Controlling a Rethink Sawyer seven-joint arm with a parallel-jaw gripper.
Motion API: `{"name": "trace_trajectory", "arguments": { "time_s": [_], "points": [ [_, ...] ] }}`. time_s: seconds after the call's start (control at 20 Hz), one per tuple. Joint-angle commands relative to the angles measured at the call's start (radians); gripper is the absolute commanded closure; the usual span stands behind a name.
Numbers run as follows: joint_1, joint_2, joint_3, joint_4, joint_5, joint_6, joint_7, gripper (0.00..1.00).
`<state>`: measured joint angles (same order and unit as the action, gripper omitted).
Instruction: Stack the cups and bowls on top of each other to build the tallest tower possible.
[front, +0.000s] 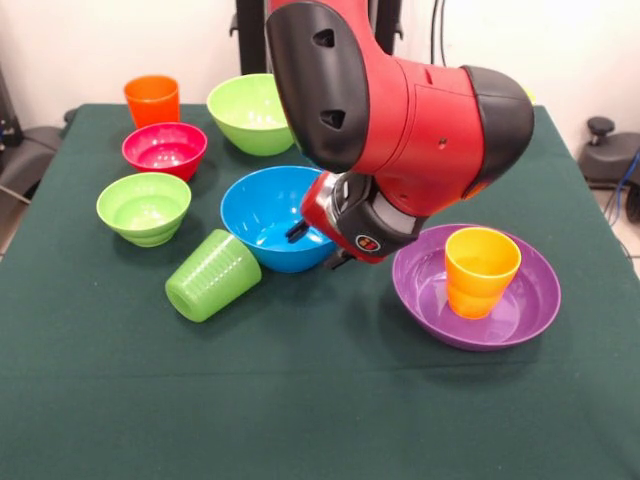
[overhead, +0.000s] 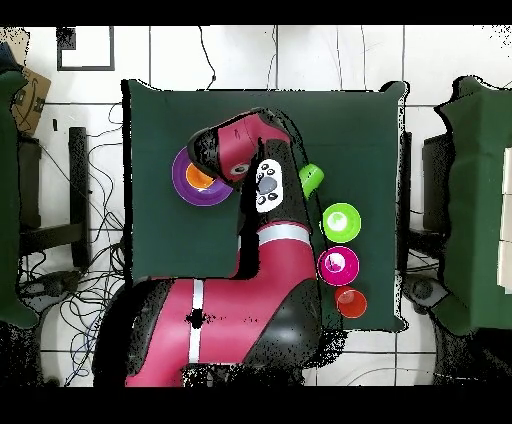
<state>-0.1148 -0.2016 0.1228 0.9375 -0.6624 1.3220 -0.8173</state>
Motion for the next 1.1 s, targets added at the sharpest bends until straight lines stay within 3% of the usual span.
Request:
{"name": "trace_trajectory", "arguments": {
  "time_s": [0.05,1.1],
  "points": [
    [0.006,0.023,0.025,-0.051,0.023,0.047,0.241,0.0],
    [0.025,0.007,-0.007,-0.013,0.043,0.027,0.246,0.0]
  ]
}}
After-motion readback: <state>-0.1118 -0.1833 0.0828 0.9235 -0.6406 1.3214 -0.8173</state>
